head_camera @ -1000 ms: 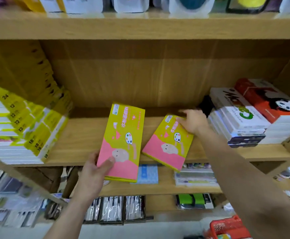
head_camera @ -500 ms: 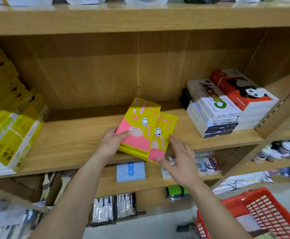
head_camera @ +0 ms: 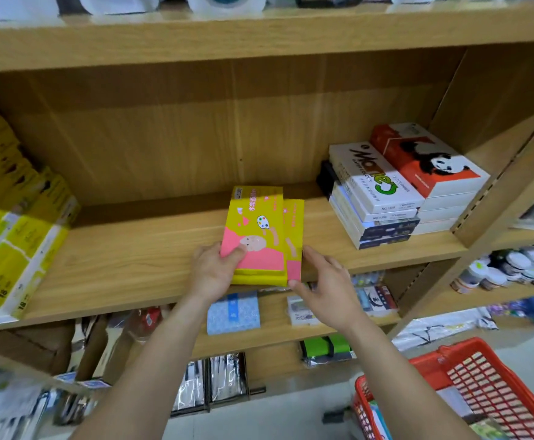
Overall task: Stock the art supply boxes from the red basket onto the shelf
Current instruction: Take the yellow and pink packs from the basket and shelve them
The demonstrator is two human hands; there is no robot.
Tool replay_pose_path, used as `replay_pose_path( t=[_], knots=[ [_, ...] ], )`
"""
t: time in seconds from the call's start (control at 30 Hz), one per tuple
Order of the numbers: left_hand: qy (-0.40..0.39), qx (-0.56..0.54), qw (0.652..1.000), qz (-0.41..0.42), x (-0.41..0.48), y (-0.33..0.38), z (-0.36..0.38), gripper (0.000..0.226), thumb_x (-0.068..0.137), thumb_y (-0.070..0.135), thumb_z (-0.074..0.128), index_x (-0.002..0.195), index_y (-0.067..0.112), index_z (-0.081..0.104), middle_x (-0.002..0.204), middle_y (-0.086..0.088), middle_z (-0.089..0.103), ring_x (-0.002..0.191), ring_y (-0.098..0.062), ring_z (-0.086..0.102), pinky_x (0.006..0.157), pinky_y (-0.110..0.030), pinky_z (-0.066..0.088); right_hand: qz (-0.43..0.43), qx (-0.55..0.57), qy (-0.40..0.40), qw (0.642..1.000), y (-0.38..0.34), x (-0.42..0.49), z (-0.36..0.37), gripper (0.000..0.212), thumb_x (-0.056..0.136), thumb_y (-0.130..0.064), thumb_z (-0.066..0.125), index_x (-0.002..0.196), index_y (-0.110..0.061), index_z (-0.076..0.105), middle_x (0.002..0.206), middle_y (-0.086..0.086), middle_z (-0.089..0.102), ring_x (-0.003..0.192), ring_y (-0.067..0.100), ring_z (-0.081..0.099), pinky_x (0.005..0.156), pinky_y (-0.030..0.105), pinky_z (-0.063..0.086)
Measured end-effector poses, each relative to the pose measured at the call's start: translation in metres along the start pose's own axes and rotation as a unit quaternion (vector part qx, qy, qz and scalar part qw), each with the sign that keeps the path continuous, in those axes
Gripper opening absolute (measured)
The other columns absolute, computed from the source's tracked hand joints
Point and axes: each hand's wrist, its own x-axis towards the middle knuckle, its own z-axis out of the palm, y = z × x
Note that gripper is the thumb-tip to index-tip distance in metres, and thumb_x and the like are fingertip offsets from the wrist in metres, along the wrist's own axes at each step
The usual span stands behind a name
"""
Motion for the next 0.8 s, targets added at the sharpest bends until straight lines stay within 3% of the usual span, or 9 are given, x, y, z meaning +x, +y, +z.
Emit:
replay_pose_path(
  t=[0.17,0.23,0.33,0.4,0.47,0.53,0.6,0.67,0.8],
  knots=[
    [0.002,0.115,0.993,0.0,-0.001,0.012,0.027,0.056,0.092,0.062,0.045,0.118,0.018,0.066,0.114,-0.01,0.061,0.109,-0.032,0.056,0.095,-0.042,0.045,0.009,0.046,0.062,0.997,0.005,-0.021,-0.003,0.055,0.096,-0.036,0.061,0.148,-0.026,0.047,0.135,-0.011,0.062,0.126,0.018,0.049,0.101,0.039,0.045],
    [0.011,0.147,0.989,-0.007,0.001,0.021,0.041,0.061,0.092,0.064,0.041,0.121,0.015,0.063,0.116,-0.01,0.056,0.11,-0.032,0.055,0.093,-0.041,0.044,0.016,0.049,0.077,0.996,0.006,-0.03,-0.004,0.055,0.096,-0.043,0.057,0.148,-0.025,0.047,0.133,-0.009,0.062,0.125,0.018,0.049,0.1,0.038,0.045],
    [0.01,0.142,0.99,-0.013,0.001,0.039,0.064,0.066,0.091,0.067,0.041,0.124,0.013,0.06,0.122,-0.011,0.053,0.114,-0.032,0.054,0.089,-0.037,0.041,0.038,0.029,0.075,0.996,0.011,-0.029,-0.011,0.066,0.097,-0.051,0.051,0.153,-0.019,0.039,0.148,-0.005,0.052,0.133,0.022,0.043,0.106,0.041,0.041],
    [-0.03,0.126,0.992,0.011,0.002,0.05,0.074,0.072,0.084,0.073,0.042,0.127,0.02,0.061,0.124,-0.007,0.058,0.117,-0.029,0.05,0.086,-0.031,0.036,0.067,0.013,0.059,0.996,0.017,-0.018,-0.02,0.062,0.1,-0.048,0.046,0.152,-0.015,0.04,0.148,0.001,0.052,0.135,0.03,0.039,0.106,0.044,0.04],
    [-0.103,0.15,0.98,0.076,0.001,0.055,0.076,0.08,0.07,0.081,0.045,0.13,0.03,0.062,0.125,0.003,0.064,0.12,-0.024,0.043,0.091,-0.031,0.034,0.093,0.0,0.051,0.994,0.023,-0.003,-0.03,0.049,0.102,-0.042,0.043,0.138,-0.011,0.049,0.13,0.009,0.062,0.125,0.037,0.045,0.095,0.046,0.044],
    [-0.127,0.192,0.965,0.123,0.005,0.054,0.076,0.082,0.063,0.079,0.057,0.13,0.032,0.061,0.123,0.006,0.065,0.117,-0.022,0.043,0.094,-0.032,0.038,0.106,-0.006,0.062,0.992,0.028,0.007,-0.037,0.047,0.101,-0.037,0.045,0.139,-0.009,0.048,0.127,0.01,0.063,0.123,0.036,0.048,0.089,0.045,0.048],
    [-0.099,0.208,0.966,0.115,0.011,0.05,0.079,0.078,0.063,0.073,0.069,0.125,0.027,0.062,0.116,-0.002,0.063,0.113,-0.022,0.048,0.091,-0.031,0.044,0.11,0.018,0.083,0.99,0.029,0.002,-0.04,0.058,0.098,-0.03,0.051,0.15,-0.007,0.04,0.137,0.009,0.059,0.131,0.031,0.047,0.097,0.042,0.049],
    [-0.066,0.233,0.965,0.105,0.015,0.051,0.088,0.075,0.065,0.074,0.069,0.121,0.025,0.063,0.11,-0.004,0.057,0.108,-0.022,0.054,0.088,-0.033,0.047,0.104,0.041,0.119,0.987,0.033,-0.014,-0.039,0.058,0.096,-0.026,0.054,0.149,-0.008,0.042,0.14,0.007,0.056,0.132,0.026,0.047,0.104,0.04,0.045],
    [-0.007,0.259,0.958,0.126,0.026,0.057,0.101,0.067,0.072,0.075,0.064,0.115,0.023,0.067,0.104,-0.001,0.051,0.101,-0.024,0.059,0.081,-0.032,0.046,0.144,0.06,0.133,0.979,0.064,-0.052,-0.031,0.043,0.096,-0.026,0.059,0.137,-0.012,0.053,0.125,0.001,0.058,0.116,0.022,0.056,0.092,0.035,0.048]
  ],
)
